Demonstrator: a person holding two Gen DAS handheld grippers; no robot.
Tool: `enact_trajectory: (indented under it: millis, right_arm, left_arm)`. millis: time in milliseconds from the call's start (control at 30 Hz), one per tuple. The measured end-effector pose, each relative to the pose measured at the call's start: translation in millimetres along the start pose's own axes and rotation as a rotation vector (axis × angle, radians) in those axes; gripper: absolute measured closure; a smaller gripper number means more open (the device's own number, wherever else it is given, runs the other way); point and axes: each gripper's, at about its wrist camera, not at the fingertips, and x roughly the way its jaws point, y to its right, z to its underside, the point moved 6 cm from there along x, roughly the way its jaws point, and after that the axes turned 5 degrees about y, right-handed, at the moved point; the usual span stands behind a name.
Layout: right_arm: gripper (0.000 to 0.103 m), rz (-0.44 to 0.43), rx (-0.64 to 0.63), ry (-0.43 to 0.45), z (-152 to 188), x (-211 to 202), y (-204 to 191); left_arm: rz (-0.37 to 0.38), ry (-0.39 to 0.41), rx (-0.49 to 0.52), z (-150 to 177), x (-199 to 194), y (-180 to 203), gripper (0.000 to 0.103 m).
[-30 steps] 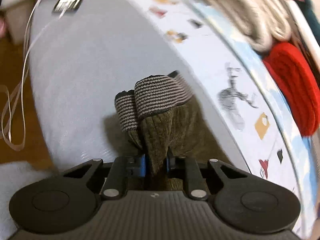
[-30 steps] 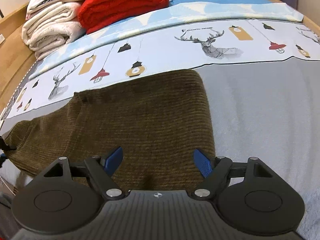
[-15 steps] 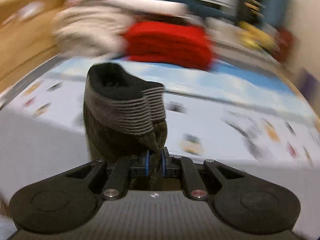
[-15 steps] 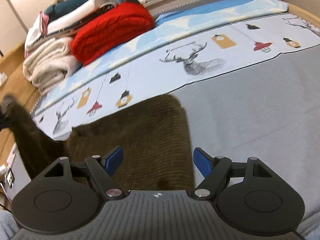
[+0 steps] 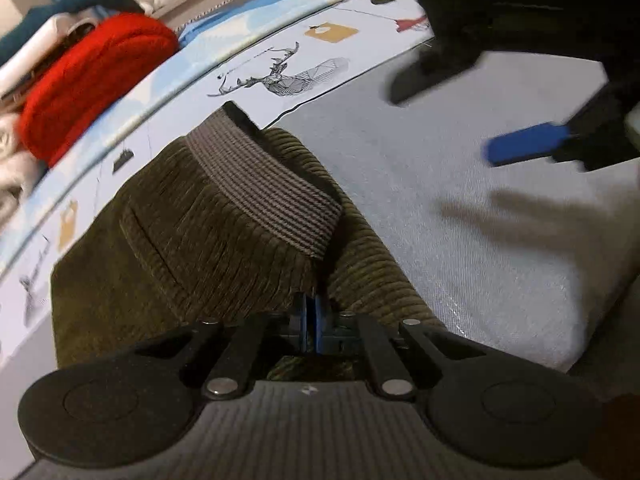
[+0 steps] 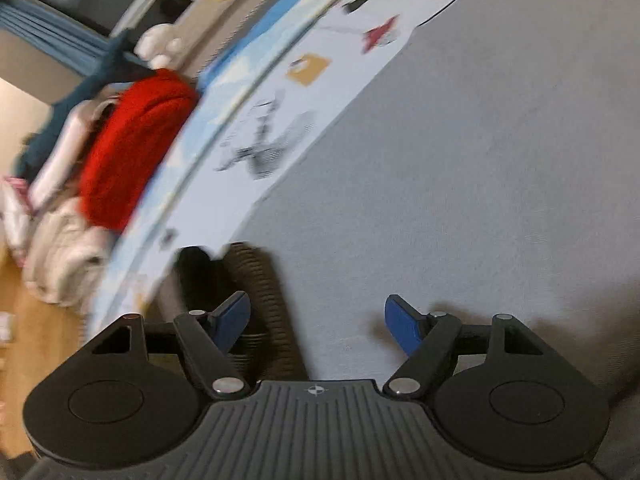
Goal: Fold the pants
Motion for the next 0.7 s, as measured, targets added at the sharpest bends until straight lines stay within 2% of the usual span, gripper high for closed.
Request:
enact_trajectory:
  millis: [67, 133, 200, 267, 300, 333, 367, 467, 533, 600, 667, 700]
  right_arm:
    - [0.026, -0.08, -0.032, -0.049, 2, 12, -17]
    - [0.026, -0.106, -0.054, -0.108, 10, 25, -30]
    - [0.026, -0.119, -0.06, -0.165, 21, 37, -38]
    - [0.026, -0.133, -0.079, -0.214, 35, 45, -47]
    - [0.026, -0.136, -0.097, -0.227, 41, 46, -52]
    - [0.026, -0.135, -0.109, -0.234, 44, 47, -56]
    - [0.026, -0.133, -0.116, -0.241, 47, 49, -59]
    - [0.026, -0.121, -0.097, -0.263, 54, 58, -61]
    - [0.026, -0.104, -0.071, -0.276, 58, 70, -62]
    - [0.026, -0.079, -0.044, -0.279, 64, 78, -59]
    - [0.026, -0.067, -0.009, -0.26, 66, 85, -56]
    - [0.025, -0.069, 0.009, -0.254, 66, 91, -55]
  left_arm:
    - [0.025, 0.015, -0.042, 5, -9, -8, 0.098]
    - [0.056, 0.035, -0.113, 7, -23, -21, 0.096]
    - [0.062, 0.048, -0.179, 9, -35, -42, 0.083]
    - [0.058, 0.041, -0.254, 17, -45, -69, 0.051]
    - [0.048, 0.033, -0.3, 21, -49, -83, 0.042]
    - [0.035, 0.025, -0.349, 28, -60, -99, 0.026]
    - [0.013, 0.02, -0.413, 36, -65, -117, 0.02]
    - [-0.055, -0.013, -0.639, 63, -72, -179, 0.019]
    - [-0.1, -0.066, -0.82, 90, -64, -221, 0.017]
    - [-0.089, -0.14, -0.965, 114, -44, -251, 0.017]
    - [-0.072, -0.246, -1.105, 136, -19, -272, 0.017]
    - [-0.041, -0.268, -1.165, 143, -10, -278, 0.017]
